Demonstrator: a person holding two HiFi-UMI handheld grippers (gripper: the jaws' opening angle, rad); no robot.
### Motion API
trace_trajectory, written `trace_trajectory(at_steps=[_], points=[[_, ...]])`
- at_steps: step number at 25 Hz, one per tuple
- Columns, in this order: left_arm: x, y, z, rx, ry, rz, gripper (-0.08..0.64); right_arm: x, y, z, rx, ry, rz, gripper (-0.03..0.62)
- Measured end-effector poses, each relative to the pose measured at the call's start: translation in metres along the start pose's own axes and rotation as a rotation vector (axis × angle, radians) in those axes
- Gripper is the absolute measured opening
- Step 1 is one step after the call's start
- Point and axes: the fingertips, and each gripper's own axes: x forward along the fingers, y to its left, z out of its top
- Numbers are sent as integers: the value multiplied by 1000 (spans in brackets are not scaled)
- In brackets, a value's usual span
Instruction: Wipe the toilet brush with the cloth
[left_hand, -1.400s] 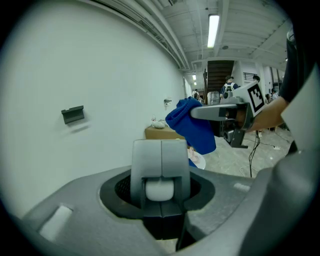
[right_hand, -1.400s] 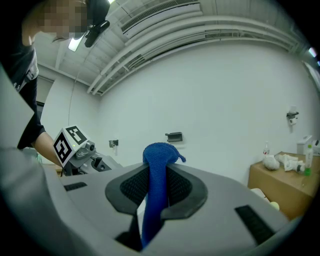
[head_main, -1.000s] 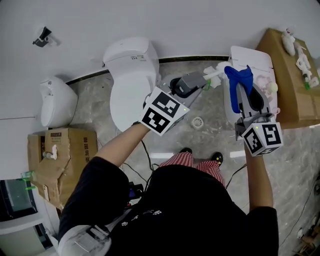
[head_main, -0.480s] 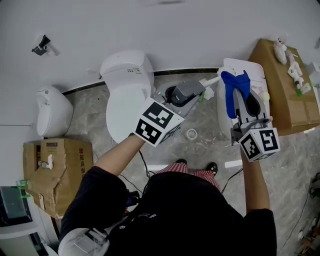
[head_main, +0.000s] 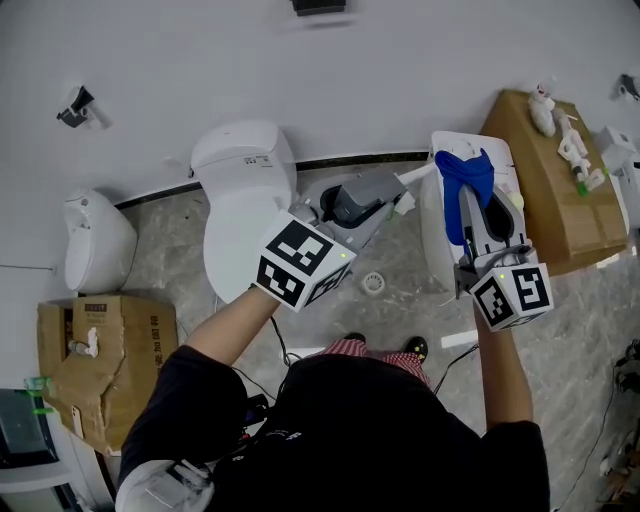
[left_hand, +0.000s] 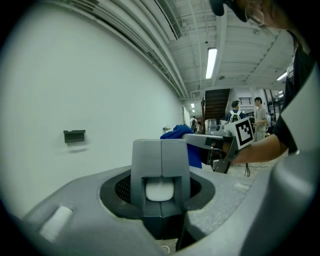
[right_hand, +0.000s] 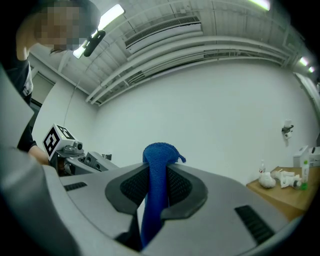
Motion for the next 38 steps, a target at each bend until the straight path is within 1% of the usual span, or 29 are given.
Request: trace_trajectory(at_steps=[4,11,15,20,24,29,38], points=[[-11,-2,6,-2,-17,1,167,-3,12,10,-5,-21,11,64],[-27,-4,24,-10,-77,-12,167,-4,30,34,-41,-74,22,64],[-33,-8,34,-6,-105,-28,167,-6,40,43,-89,-94,26,64],[-41,-15,44,3,-123,-46,167,-8,58,50,-110,-112,69,64],[-47,-17,56,11,-148,-64,167,-3,72,58,-79,-132,111,64],[-53,-16,64,3,-172,-63,167,1,87,66,-62,-151,160,64],[-63,-20,74,-24,-220,-84,167,4,101,71,-25,-191,188,64]])
